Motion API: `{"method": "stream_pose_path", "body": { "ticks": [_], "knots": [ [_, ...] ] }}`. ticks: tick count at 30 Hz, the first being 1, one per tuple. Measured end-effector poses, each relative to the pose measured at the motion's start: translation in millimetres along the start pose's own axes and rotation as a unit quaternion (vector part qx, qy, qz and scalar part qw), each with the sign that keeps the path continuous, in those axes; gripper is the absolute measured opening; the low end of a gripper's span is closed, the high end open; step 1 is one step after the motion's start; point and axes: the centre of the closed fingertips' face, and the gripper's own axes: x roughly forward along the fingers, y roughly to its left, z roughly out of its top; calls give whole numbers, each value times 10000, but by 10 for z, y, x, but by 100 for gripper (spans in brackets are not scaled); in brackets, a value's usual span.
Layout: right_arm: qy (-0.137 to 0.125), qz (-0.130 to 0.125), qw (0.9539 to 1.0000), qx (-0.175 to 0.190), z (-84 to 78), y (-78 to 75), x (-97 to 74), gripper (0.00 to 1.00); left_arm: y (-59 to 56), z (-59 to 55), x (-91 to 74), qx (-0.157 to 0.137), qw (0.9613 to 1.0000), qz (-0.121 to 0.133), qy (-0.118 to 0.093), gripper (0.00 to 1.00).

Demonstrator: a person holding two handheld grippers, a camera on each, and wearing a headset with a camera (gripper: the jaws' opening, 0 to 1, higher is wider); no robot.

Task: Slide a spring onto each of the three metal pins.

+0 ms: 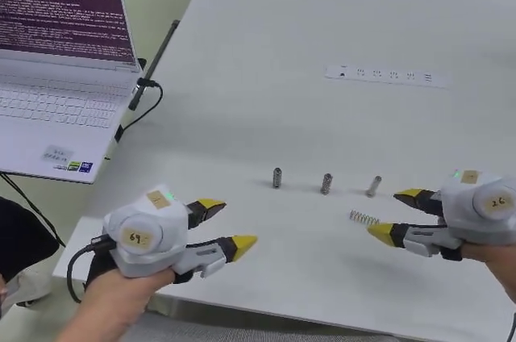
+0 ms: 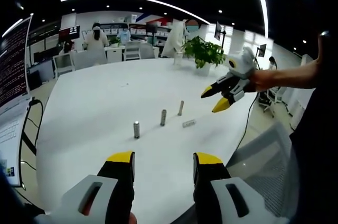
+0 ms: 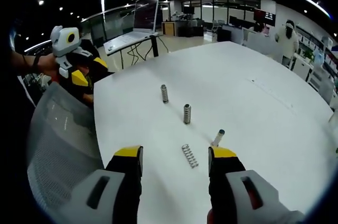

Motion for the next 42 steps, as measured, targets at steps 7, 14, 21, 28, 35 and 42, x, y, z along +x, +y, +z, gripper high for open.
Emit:
{"method": "stream_pose_path", "body": {
  "ticks": [7,14,21,28,35,42],
  "knots": [
    [-83,-49,9998,163,-67,29,-102,51,-10,14,5,2,10000,2,-11,39],
    [-93,-89,9992,377,-195,110,-183,53,-19,9,11,-5,10000,-5,-13,39],
    [-107,-117,9986,505,-255,152,-242,53,-29,8,41,8,10000,-42,-5,39],
    [-180,-148,9980,595,-245,165,-263,54,-51,64,98,73,9999,-111,-13,38],
    [-215,-145,9978,611,-232,183,-284,54,-127,91,201,207,9994,-285,44,38],
    [-207,-148,9976,636,-255,204,-319,55,-243,110,372,487,9972,-543,159,38]
  ]
}}
